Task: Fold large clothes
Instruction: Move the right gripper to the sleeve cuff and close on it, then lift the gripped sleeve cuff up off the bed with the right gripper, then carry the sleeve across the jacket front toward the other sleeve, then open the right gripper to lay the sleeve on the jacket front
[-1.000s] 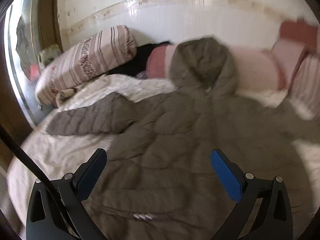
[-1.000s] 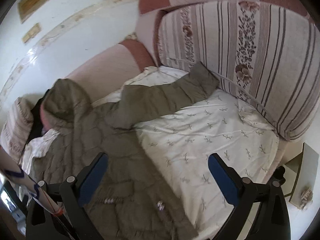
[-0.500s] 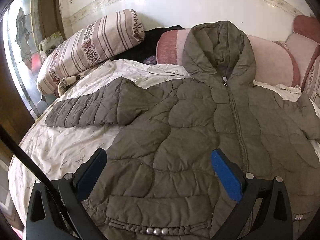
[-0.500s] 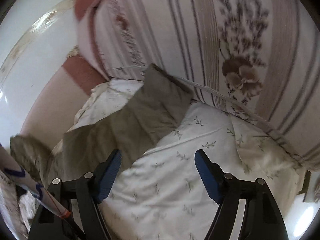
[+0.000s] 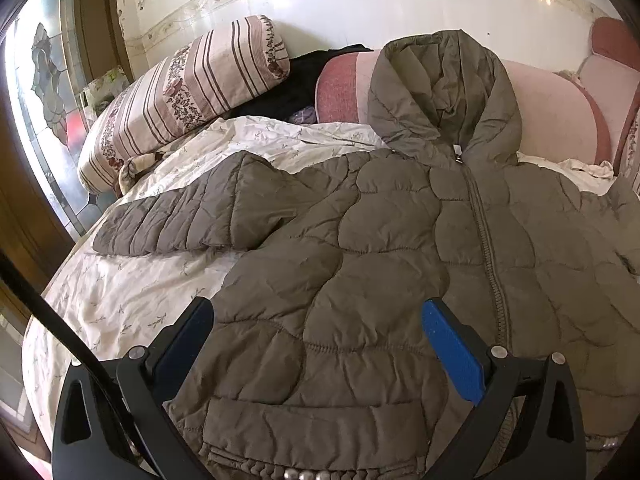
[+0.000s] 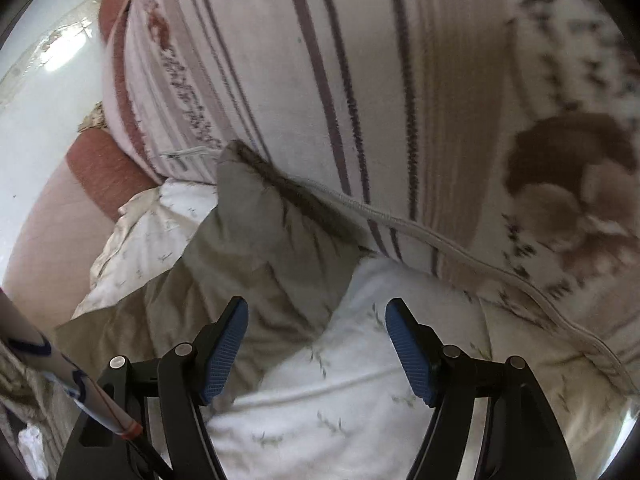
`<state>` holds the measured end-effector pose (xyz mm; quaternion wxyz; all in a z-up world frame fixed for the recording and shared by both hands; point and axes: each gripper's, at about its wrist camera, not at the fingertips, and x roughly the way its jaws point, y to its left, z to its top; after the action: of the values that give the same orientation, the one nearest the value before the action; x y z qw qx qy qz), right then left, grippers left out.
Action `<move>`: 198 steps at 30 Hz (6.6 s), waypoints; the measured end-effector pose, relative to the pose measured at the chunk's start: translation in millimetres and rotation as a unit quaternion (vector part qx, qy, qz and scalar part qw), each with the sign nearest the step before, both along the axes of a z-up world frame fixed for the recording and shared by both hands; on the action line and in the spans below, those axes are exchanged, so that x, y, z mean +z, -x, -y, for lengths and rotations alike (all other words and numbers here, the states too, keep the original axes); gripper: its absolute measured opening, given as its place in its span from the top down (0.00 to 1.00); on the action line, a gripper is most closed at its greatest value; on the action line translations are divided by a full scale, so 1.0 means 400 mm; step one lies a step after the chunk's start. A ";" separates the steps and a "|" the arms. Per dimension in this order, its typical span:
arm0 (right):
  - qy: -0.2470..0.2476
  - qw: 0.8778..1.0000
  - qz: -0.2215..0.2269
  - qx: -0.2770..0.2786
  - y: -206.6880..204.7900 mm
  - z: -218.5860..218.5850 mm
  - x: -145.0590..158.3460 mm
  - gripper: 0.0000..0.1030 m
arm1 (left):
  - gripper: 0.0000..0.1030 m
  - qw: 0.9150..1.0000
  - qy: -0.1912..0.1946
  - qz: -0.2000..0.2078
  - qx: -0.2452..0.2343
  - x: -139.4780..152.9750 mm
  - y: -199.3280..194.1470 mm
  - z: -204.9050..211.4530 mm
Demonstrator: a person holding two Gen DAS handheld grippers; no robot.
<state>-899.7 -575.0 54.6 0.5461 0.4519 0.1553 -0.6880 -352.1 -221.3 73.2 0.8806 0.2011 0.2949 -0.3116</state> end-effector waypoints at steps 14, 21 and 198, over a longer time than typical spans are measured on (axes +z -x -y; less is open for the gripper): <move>0.047 0.999 -0.008 0.027 0.002 -0.028 0.058 0.85 | 0.00 1.000 -0.016 0.001 -0.004 -0.014 0.003 0.017; 0.095 0.994 -0.014 0.055 -0.030 -0.126 0.241 0.86 | 0.00 1.000 -0.010 -0.011 -0.005 -0.003 -0.006 0.005; 0.034 0.887 0.018 0.460 -0.985 -0.609 0.053 0.43 | 0.00 0.993 -0.082 -0.077 0.041 -0.123 -0.108 -0.046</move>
<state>-505.9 -331.3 75.7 0.8191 0.3232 0.3127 -0.3563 -308.7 -202.8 23.9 0.8481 0.2356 0.3941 -0.2642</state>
